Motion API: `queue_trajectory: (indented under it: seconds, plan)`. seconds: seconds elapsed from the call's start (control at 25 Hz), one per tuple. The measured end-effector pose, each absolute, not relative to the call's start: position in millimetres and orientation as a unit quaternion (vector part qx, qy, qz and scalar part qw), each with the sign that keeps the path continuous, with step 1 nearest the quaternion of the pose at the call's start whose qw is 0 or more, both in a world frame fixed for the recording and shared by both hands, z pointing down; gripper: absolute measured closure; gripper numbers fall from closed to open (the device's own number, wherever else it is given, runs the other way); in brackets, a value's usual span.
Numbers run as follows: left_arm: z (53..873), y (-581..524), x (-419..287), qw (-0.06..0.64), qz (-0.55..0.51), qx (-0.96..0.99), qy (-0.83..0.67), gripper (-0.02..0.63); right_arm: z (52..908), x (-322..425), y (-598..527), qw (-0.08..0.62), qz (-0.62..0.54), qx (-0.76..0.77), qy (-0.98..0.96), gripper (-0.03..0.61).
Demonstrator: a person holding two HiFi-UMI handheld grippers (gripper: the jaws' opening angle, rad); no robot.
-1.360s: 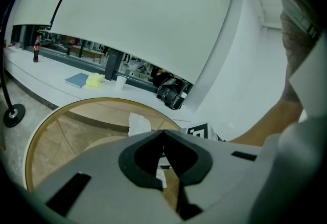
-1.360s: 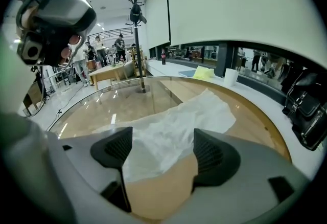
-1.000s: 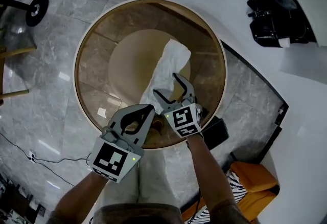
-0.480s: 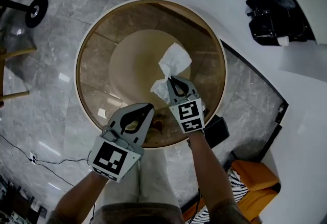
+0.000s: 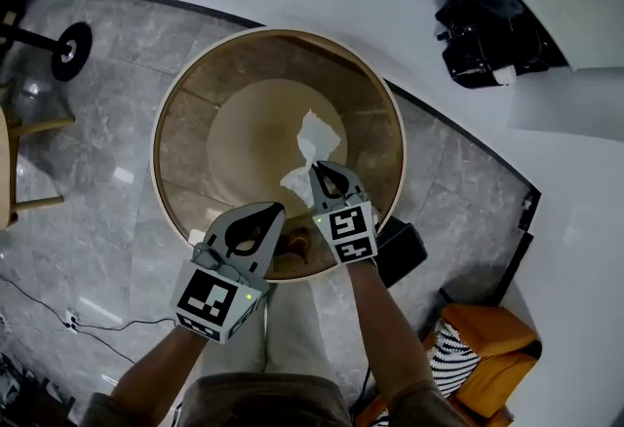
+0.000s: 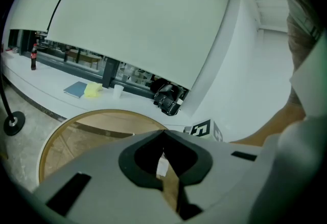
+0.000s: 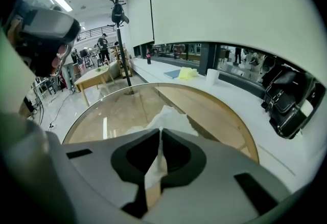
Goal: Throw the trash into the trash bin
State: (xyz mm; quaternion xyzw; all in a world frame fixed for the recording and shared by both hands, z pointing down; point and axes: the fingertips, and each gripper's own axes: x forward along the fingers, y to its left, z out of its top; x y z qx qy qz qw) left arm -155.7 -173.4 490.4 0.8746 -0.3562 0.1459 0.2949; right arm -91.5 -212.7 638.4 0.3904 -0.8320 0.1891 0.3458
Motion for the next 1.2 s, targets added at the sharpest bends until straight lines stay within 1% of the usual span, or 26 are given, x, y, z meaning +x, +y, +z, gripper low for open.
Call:
queue_trajectory:
  seconds: [0.2,0.4,0.56,0.76,1.0,1.2]
  plan:
    - [439,-168,-149,0.287,0.14,0.883,-0.344,0.595,589,-79,-211,0.318,0.208,0.432,-0.818,0.551]
    - [404,-153,-115,0.268,0.144,0.905,-0.299,0.595,550,-44,-199,0.301,0.209,0.477,-0.799,0.551]
    - [379,-133,-67,0.253,0.147,0.924,-0.247,0.595,524,7,-176,0.287,0.216,0.526,-0.771,0.551]
    - [353,-93,5,0.233,0.153,0.947,-0.162,0.594,495,90,-128,0.27,0.228,0.597,-0.72,0.551]
    - [331,-24,96,0.222,0.161,0.96,-0.063,0.594,470,192,-38,0.254,0.251,0.673,-0.648,0.551]
    - [320,34,159,0.214,0.165,0.963,0.003,0.594,461,254,38,0.239,0.272,0.716,-0.597,0.551]
